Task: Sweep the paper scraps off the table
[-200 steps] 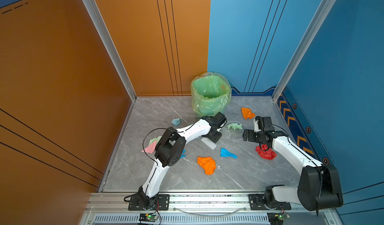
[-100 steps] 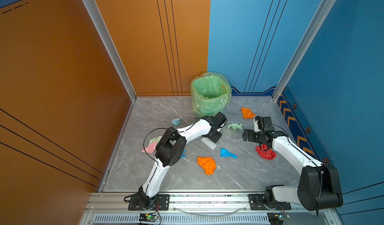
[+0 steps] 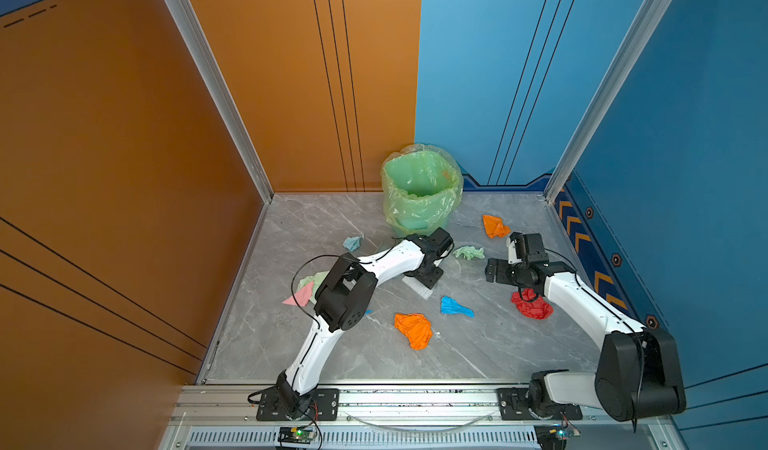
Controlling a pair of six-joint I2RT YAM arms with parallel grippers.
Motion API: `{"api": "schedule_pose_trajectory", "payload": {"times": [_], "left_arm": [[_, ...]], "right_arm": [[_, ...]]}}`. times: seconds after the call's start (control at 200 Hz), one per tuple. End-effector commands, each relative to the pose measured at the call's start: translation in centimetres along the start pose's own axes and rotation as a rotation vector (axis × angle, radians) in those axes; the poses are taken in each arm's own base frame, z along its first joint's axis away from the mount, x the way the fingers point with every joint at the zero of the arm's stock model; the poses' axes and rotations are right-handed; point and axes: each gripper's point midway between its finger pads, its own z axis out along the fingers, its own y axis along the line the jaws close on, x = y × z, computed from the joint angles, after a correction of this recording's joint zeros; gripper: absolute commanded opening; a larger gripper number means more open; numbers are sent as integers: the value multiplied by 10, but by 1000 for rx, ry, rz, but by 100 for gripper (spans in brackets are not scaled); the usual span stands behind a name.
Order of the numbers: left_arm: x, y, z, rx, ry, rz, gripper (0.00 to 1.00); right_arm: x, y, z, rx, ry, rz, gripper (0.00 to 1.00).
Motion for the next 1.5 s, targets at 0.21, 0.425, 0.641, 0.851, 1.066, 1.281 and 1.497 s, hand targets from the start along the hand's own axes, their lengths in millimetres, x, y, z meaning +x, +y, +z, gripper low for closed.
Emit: {"api": "schedule_pose_trajectory", "payload": {"times": [0.21,0.425,0.641,0.851,1.066,1.281,1.497], "left_arm": [[-1,1,1,17,15,-3,56],[1,1,5,20,24,-2,56],[3,1,7,23,32,-3,56],[6,3,6,12,59,2,56],[13,8,6,-11,95,13,56],[15,5,9,8,106,9,54],[15,5,10,13,113,9,47]], "right_arm": [[4,0,1,15,30,7,100],[3,1,1,14,31,6,100],[4,2,2,12,34,4,100],[3,3,1,9,32,2,100],[4,4,2,7,35,0,100],[2,5,1,7,33,-2,100],[1,6,1,7,33,-3,100]]}}
